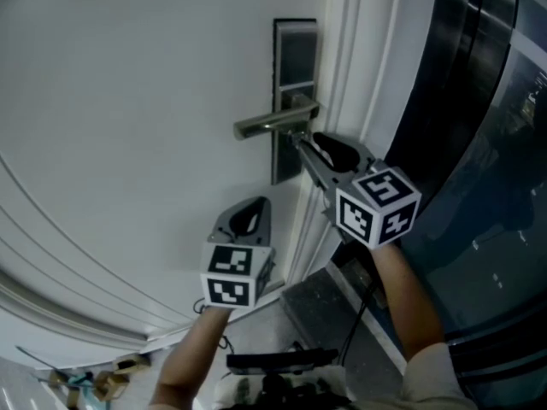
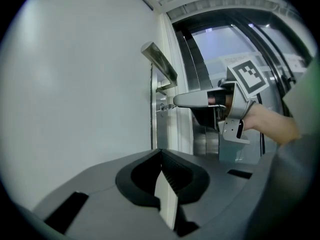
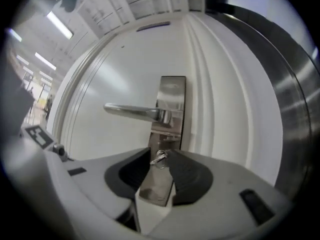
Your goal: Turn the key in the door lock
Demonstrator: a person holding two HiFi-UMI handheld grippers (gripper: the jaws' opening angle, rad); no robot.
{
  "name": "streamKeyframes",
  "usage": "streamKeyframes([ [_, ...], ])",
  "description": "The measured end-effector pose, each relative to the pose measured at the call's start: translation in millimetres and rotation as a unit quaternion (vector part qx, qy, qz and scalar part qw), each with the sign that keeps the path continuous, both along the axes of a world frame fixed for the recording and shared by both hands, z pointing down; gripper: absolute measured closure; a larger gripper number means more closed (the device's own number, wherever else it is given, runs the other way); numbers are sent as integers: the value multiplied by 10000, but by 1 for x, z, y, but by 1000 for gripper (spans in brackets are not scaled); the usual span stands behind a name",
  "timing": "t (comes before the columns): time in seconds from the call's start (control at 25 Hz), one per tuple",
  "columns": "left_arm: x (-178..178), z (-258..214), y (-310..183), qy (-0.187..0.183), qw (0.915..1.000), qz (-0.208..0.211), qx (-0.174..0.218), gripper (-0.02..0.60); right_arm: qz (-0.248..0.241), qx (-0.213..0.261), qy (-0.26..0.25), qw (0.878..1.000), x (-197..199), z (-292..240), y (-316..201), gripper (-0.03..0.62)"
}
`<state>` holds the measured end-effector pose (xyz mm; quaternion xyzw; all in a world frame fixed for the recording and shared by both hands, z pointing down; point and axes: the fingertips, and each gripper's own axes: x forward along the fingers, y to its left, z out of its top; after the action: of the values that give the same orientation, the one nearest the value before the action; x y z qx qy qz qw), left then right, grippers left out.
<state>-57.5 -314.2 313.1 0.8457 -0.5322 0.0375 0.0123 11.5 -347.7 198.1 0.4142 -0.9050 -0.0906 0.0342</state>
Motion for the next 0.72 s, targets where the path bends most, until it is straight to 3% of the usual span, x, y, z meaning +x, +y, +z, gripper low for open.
streamKeyframes([
  [0.16, 0, -1, -1, 4, 10000, 7, 2, 566, 233, 746, 1354, 9877, -7, 6, 4, 465],
  [0.28, 0, -1, 0, 8, 10000, 20, 2, 566, 366, 1261, 2307, 9641, -14, 14, 7, 445],
  [0.44, 2, -1, 1, 5, 10000, 36, -1, 566, 561, 1761, 3001, 9358, -16, 19, 5, 445],
  [0.72, -1, 0, 0, 26, 10000, 4, 5, 566, 934, 2739, 4491, 8453, -21, 25, -3, 445],
])
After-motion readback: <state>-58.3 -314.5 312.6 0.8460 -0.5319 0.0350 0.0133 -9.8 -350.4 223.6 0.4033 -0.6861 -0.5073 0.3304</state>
